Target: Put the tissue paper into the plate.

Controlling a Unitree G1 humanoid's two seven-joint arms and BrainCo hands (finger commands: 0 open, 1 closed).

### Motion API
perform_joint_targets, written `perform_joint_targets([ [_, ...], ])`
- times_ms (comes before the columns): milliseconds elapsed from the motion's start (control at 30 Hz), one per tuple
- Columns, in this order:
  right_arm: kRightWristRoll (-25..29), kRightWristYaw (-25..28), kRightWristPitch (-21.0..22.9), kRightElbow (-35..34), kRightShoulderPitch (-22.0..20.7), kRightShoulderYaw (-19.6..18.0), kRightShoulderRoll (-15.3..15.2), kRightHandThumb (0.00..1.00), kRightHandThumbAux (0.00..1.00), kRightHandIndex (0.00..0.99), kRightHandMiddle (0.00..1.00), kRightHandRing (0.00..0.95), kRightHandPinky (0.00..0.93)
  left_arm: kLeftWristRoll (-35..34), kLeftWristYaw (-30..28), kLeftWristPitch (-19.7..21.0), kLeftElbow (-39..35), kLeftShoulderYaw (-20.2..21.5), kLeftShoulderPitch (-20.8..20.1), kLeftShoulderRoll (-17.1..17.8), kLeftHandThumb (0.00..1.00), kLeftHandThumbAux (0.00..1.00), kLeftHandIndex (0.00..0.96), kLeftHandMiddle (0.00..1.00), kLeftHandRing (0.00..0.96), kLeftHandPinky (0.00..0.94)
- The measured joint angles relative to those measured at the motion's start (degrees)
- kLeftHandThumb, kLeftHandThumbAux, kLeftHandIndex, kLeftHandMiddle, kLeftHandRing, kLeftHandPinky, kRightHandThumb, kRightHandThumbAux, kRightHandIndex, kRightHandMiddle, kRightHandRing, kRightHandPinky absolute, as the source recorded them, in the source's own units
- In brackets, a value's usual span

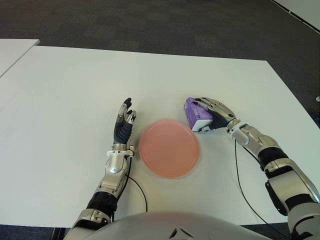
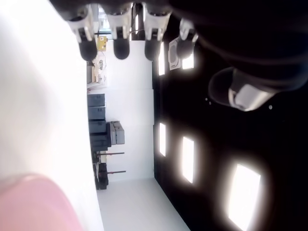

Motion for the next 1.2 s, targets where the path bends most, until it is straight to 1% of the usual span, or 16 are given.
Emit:
perform_joint_targets([
  [167,-1.16,-5.91,1.11,3.89,-1.56,2.88,1.31,0.118,0.686,0.0,0.031,0.0,0.0,0.0,0.01,-0.2,0.13,0.08,0.0,0.01,0.0,0.369,0.0,0.0,0.0,0.0],
  [300,-1.17,-8.94,1.51,5.74,-2.18,4.31,1.92,0.156,0.675,0.0,0.025,0.0,0.0,0.0,0.01,-0.2,0.13,0.11,0.0,0.02,0.0,0.373,0.0,0.0,0.0,0.0],
  [433,-1.11,-10.91,1.9,7.09,-2.57,4.92,2.51,0.195,0.668,0.0,0.021,0.0,0.0,0.0,0.01,-0.2,0.13,0.11,0.0,0.03,0.0,0.381,0.0,0.0,0.0,0.0],
  [600,-0.92,-12.4,2.01,8.15,-2.9,5.34,3.04,0.228,0.665,0.0,0.021,0.0,0.0,0.0,0.01,-0.27,0.13,0.12,0.01,0.04,0.0,0.384,0.0,0.0,0.0,0.0],
  [767,-0.7,-13.47,2.01,8.74,-3.2,5.54,3.3,0.237,0.664,0.0,0.023,0.0,0.0,0.0,0.15,-0.34,0.13,0.13,0.01,0.04,0.0,0.381,0.0,0.0,0.0,0.0],
  [1167,-0.13,-14.22,2.01,9.51,-3.28,6.16,3.56,0.212,0.679,0.0,0.024,0.0,0.0,0.0,0.59,-1.08,0.12,0.15,0.09,0.03,0.0,0.393,0.0,0.0,0.0,0.0],
  [1200,-0.08,-14.22,2.01,9.52,-3.27,6.19,3.56,0.225,0.671,0.002,0.035,0.013,0.038,0.0,0.59,-1.14,0.12,0.15,0.09,0.04,0.0,0.396,0.0,0.0,0.0,0.0],
])
